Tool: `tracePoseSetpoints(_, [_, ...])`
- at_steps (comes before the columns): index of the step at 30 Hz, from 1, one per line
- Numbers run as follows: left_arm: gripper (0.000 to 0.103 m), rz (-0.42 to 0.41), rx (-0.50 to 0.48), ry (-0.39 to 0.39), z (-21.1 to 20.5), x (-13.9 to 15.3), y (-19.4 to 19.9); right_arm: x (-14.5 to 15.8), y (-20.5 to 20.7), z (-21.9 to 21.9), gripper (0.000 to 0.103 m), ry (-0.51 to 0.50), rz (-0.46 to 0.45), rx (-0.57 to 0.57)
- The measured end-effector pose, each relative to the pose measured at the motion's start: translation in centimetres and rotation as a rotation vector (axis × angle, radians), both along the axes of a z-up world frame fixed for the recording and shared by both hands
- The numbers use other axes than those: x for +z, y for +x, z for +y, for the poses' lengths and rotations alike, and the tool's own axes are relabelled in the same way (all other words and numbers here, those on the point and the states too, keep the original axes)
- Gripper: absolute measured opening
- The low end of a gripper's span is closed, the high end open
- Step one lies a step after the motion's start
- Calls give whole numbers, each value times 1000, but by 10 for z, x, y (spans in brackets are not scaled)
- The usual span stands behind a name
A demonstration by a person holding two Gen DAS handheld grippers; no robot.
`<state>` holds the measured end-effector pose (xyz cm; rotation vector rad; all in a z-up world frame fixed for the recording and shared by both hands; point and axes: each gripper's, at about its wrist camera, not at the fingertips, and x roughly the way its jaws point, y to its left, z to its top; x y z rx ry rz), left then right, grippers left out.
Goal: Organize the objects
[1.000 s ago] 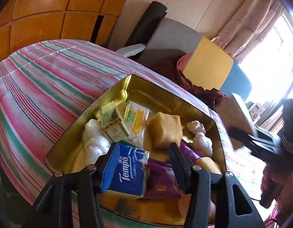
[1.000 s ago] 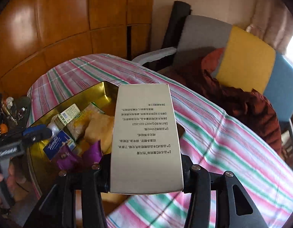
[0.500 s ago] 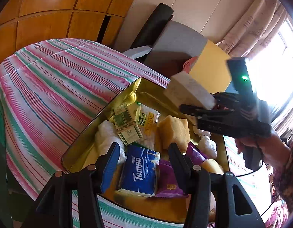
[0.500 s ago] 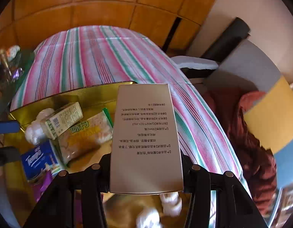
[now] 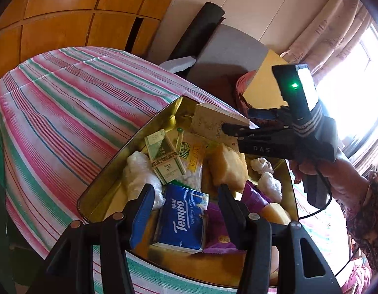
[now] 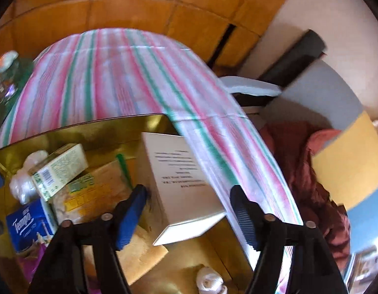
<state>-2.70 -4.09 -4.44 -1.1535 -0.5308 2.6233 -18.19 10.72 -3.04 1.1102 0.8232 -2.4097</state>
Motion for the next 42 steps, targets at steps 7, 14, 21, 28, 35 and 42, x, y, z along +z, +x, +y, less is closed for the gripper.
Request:
tracePoseSetpoints(7, [54,-1,-23,-38,16,4,1,11,12,32,81,-57,24,-132])
tracePoseSetpoints(14, [54,7,-49,-62,27,11,10,-3,7,30,86,42,31,-238])
tracePoseSetpoints(21, [54,14,-5,-94,24,18,18,-1,32,7,86,62,37,-185])
tracePoseSetpoints(28, [54,8,20,-149,28,21,21,18,74,5,88,-13,54,-220])
tracePoseSetpoints(35, [54,8,38,-195,32,27,30,38,110,16,95,-122,49,-298])
tracePoseSetpoints(42, [54,13,21,-229,40,34,36,46,142,28,103,-254,-13,-390])
